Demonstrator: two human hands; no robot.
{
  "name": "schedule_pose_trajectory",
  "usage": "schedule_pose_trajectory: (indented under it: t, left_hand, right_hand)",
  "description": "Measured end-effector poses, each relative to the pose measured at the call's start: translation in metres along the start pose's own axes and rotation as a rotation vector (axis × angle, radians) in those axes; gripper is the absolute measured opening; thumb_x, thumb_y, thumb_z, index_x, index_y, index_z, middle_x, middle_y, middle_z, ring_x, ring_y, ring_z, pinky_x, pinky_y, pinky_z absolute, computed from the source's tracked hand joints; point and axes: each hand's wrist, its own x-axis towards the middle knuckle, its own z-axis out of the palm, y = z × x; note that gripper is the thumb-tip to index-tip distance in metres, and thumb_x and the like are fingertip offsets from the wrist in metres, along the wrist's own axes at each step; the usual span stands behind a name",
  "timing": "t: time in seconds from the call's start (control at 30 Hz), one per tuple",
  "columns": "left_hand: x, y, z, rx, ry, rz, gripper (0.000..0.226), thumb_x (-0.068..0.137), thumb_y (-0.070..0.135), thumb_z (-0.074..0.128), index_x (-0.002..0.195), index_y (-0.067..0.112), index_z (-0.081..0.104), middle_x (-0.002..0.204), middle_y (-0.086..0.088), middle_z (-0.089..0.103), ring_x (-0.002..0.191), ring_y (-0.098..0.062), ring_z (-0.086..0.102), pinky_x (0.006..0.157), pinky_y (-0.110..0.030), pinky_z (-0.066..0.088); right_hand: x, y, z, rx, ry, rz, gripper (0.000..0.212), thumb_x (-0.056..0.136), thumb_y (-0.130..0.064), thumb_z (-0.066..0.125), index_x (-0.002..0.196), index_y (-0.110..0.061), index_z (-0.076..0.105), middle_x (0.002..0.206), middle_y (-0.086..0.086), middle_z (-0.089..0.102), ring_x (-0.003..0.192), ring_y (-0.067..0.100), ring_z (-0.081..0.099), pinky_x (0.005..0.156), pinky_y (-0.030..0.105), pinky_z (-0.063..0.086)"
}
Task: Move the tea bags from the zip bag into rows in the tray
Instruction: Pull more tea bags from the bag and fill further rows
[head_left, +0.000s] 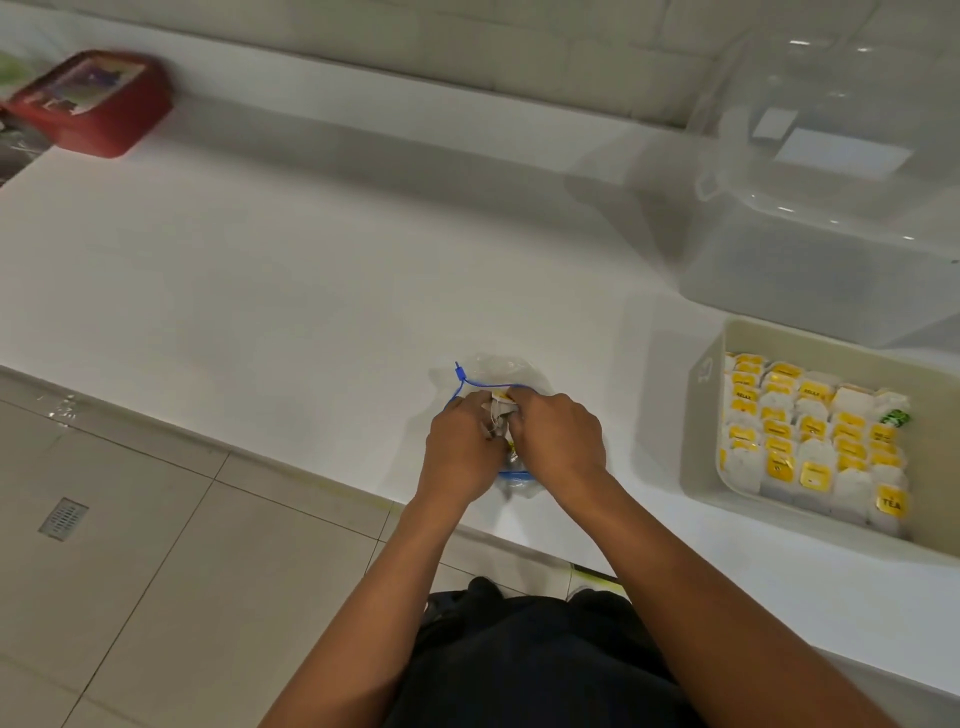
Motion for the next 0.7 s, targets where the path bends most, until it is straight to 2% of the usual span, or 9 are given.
schedule_pose_trajectory:
  t: [0.07, 0.1, 0.2, 0.33, 0.4, 0.43, 0.5, 0.6, 0.7]
  left_hand:
    - [-0.005, 0.000, -0.003, -0.081, 0.018, 0.018, 0.033, 0.083, 0.008, 0.068, 0.112, 0.024, 0.066, 0.091, 0.006, 0.065, 0.076, -0.009, 0.061, 0.064, -0.008, 0.043]
    - [-0.007, 0.001, -0.005, -0.113, 0.040, 0.020, 0.032, 0.086, 0.010, 0.067, 0.115, 0.023, 0.066, 0.091, 0.006, 0.064, 0.073, -0.006, 0.061, 0.062, -0.006, 0.042]
    - [-0.012, 0.003, -0.012, -0.188, 0.119, 0.035, 0.035, 0.092, 0.014, 0.065, 0.125, 0.024, 0.064, 0.093, 0.010, 0.066, 0.071, -0.001, 0.064, 0.065, -0.001, 0.042]
    - [-0.019, 0.008, -0.022, -0.323, 0.180, 0.040, 0.027, 0.092, 0.019, 0.064, 0.113, 0.034, 0.066, 0.088, 0.015, 0.069, 0.068, 0.000, 0.061, 0.067, -0.009, 0.046]
    - [-0.020, 0.010, -0.022, -0.402, 0.178, -0.001, 0.022, 0.093, 0.023, 0.062, 0.107, 0.039, 0.067, 0.083, 0.012, 0.069, 0.067, -0.003, 0.061, 0.068, -0.021, 0.051]
    - [-0.020, 0.012, -0.021, -0.449, 0.175, -0.032, 0.017, 0.093, 0.025, 0.062, 0.102, 0.039, 0.067, 0.080, 0.010, 0.069, 0.063, -0.006, 0.059, 0.064, -0.028, 0.051]
    - [-0.021, 0.017, -0.022, -0.556, 0.180, -0.098, 0.004, 0.094, 0.032, 0.063, 0.093, 0.035, 0.067, 0.071, 0.006, 0.066, 0.056, -0.013, 0.053, 0.055, -0.032, 0.044]
    - [-0.024, 0.026, -0.024, -0.666, 0.163, -0.151, 0.018, 0.096, 0.040, 0.063, 0.093, 0.022, 0.062, 0.067, 0.001, 0.059, 0.054, -0.018, 0.044, 0.049, -0.030, 0.036]
    - [-0.030, 0.039, -0.027, -0.729, 0.106, -0.140, 0.032, 0.098, 0.043, 0.058, 0.085, 0.014, 0.059, 0.070, -0.002, 0.062, 0.056, -0.018, 0.048, 0.047, -0.029, 0.037]
  right_hand:
    - [-0.003, 0.002, -0.002, 0.060, 0.004, -0.002, 0.027, 0.100, -0.031, 0.044, 0.117, -0.027, 0.065, 0.097, 0.005, 0.071, 0.084, 0.028, 0.066, 0.064, 0.030, 0.043]
    - [-0.005, 0.004, -0.003, 0.099, 0.005, -0.005, 0.026, 0.100, -0.034, 0.045, 0.111, -0.027, 0.067, 0.092, 0.004, 0.071, 0.081, 0.028, 0.066, 0.064, 0.030, 0.045]
    - [-0.012, 0.009, -0.008, 0.285, 0.032, -0.001, 0.021, 0.095, -0.039, 0.050, 0.094, -0.025, 0.067, 0.077, 0.000, 0.069, 0.073, 0.025, 0.063, 0.062, 0.032, 0.050]
    - [-0.022, 0.013, -0.021, 0.580, 0.048, 0.044, 0.016, 0.095, -0.035, 0.059, 0.093, -0.024, 0.071, 0.066, -0.004, 0.065, 0.064, 0.014, 0.060, 0.064, 0.032, 0.053]
    - [-0.027, 0.012, -0.027, 0.655, 0.076, 0.066, 0.014, 0.095, -0.032, 0.060, 0.089, -0.024, 0.069, 0.065, -0.002, 0.065, 0.062, 0.015, 0.061, 0.061, 0.033, 0.053]
    - [-0.029, 0.012, -0.030, 0.728, 0.080, 0.086, 0.013, 0.096, -0.030, 0.060, 0.088, -0.024, 0.069, 0.065, 0.000, 0.066, 0.059, 0.015, 0.062, 0.058, 0.033, 0.053]
    - [-0.032, 0.011, -0.037, 0.916, 0.060, 0.143, 0.014, 0.097, -0.026, 0.060, 0.088, -0.020, 0.070, 0.065, 0.005, 0.066, 0.048, 0.010, 0.059, 0.050, 0.030, 0.048]
    - [-0.038, 0.013, -0.049, 1.126, 0.055, 0.192, 0.017, 0.098, -0.023, 0.059, 0.088, -0.018, 0.071, 0.061, 0.008, 0.062, 0.040, 0.005, 0.050, 0.049, 0.027, 0.041]
    - [-0.043, 0.017, -0.053, 1.115, 0.147, 0.141, 0.014, 0.098, -0.024, 0.060, 0.090, -0.024, 0.072, 0.063, 0.012, 0.059, 0.046, 0.009, 0.047, 0.052, 0.023, 0.040]
